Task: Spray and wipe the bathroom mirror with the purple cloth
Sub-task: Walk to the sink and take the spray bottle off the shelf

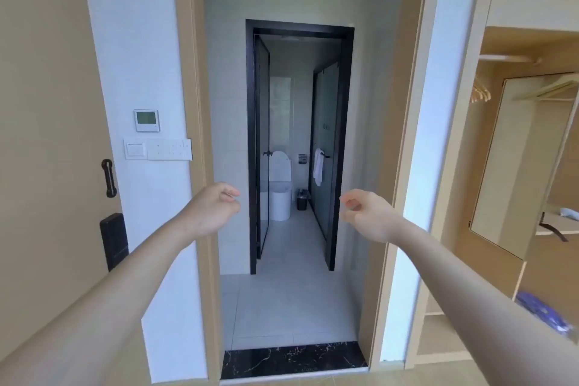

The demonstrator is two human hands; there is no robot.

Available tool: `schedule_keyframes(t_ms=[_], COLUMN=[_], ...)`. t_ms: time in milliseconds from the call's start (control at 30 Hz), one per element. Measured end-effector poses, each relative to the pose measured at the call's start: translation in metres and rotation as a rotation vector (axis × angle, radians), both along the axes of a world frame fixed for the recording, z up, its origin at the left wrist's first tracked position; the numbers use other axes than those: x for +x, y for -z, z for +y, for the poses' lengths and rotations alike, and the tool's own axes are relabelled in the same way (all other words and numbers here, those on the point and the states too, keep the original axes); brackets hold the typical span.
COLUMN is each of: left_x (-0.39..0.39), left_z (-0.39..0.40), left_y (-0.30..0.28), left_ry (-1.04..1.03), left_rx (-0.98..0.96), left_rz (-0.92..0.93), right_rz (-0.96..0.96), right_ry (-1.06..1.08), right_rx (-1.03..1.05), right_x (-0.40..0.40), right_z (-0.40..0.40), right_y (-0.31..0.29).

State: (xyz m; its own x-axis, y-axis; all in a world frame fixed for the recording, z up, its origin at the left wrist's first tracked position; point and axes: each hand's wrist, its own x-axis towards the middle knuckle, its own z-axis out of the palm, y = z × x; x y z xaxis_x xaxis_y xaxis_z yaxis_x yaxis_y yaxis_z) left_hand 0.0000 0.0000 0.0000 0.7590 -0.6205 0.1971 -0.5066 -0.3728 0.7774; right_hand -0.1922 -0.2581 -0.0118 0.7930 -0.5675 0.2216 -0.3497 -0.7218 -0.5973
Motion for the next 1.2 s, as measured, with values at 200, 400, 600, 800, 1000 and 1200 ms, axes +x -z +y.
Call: schedule_keyframes(t_ms=[200,400,600,800,1000,1200], left_x=[0.061,0.108,0.156,0.218,0.302,0.41], left_z=[-0.036,-0.115,-0.218,-0.3,-0.369,-0.446], left_y=[-0.029,-0.048,-0.034,-0.008,0.007,0.025], left_ry=[0.037,0.08,0.057,-0.021,-0.053,-0.019], left_rx=[-0.042,-0.106,-0.078,-0.052,-0.023,-0.002], left_rz=[0.064,0.079,0.085,0.102,0.127,0.172], right_rz=[0.069,0.103,0.088,0.057,0.084,0.121], right_ry=[0.066,0.08,0.031,-0.035,-0.074,-0.015], right_rx=[-0.043,-0.095,-0.083,-0.037,0.077,0.13], right_x=[0.033,0.072,0.123,0.188,0.284,0.392], right_z=[-0.048,-0.117,-0.21,-0.302,-0.371,-0.447], right_y=[-0.015,-0.031,-0.031,-0.031,-0.007,0.014])
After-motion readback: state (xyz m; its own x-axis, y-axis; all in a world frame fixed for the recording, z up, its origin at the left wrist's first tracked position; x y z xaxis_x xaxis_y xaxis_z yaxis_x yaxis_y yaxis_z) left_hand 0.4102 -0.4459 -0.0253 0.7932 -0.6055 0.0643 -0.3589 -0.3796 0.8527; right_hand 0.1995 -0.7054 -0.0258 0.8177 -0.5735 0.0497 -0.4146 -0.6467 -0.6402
